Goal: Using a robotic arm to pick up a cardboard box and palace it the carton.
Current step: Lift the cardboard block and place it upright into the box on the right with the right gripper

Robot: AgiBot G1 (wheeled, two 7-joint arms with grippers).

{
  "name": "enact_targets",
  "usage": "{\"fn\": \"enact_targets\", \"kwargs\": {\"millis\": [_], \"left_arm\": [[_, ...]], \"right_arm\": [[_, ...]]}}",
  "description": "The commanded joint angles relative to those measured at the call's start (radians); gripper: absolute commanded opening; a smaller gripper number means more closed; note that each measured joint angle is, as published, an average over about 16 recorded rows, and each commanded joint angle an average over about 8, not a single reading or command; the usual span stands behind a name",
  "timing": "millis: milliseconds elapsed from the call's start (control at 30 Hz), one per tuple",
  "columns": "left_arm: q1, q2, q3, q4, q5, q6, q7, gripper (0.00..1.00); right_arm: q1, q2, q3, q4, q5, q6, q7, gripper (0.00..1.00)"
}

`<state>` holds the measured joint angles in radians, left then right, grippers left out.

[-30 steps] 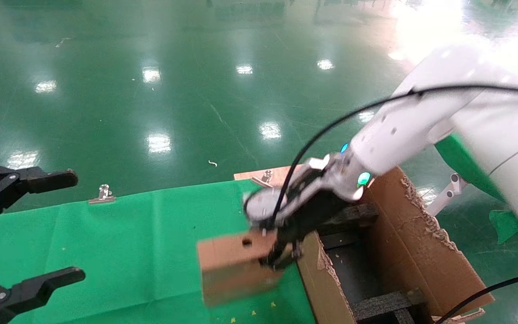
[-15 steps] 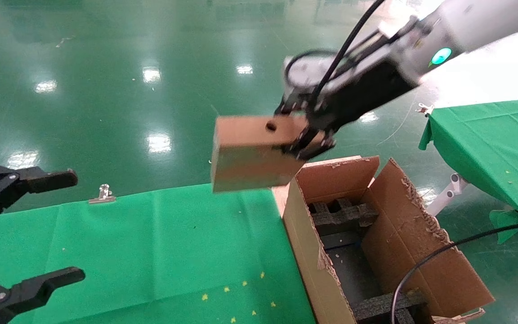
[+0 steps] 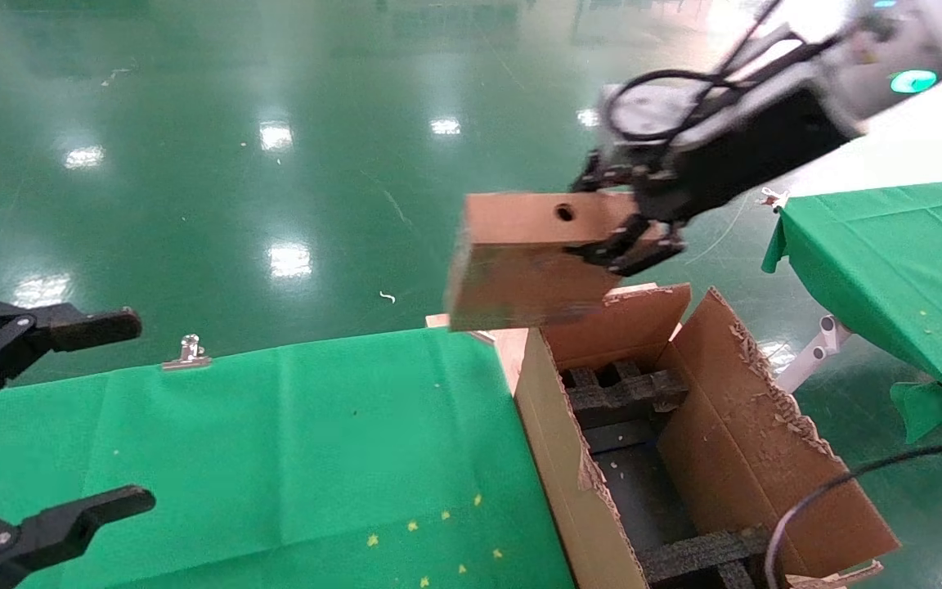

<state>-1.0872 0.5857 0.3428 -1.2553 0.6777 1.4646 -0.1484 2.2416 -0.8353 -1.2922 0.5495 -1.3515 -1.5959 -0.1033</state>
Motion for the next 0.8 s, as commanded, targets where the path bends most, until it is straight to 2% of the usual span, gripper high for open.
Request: {"fn": "enact_targets", "kwargs": {"millis": [33,467,633,800], "left_arm": [[0.000,0.000,0.000,0.000,0.000,0.000,0.000,1.00],[0.000,0.000,0.000,0.000,0.000,0.000,0.000,1.00],[0.000,0.000,0.000,0.000,0.000,0.000,0.000,1.00],[0.000,0.000,0.000,0.000,0.000,0.000,0.000,1.00]], "right_arm": [[0.015,0.033,-0.021,0.000,0.014,-0.002,-0.013,0.00],[0.094,0.328,-0.223,0.161,0.012,0.006,0.085,0.00],[0.102,0.380,-0.274,0.223,0.010,0.012,0.125,0.00],[0.108,0.394,-0.293,0.246,0.006,0.015,0.137,0.00]]}}
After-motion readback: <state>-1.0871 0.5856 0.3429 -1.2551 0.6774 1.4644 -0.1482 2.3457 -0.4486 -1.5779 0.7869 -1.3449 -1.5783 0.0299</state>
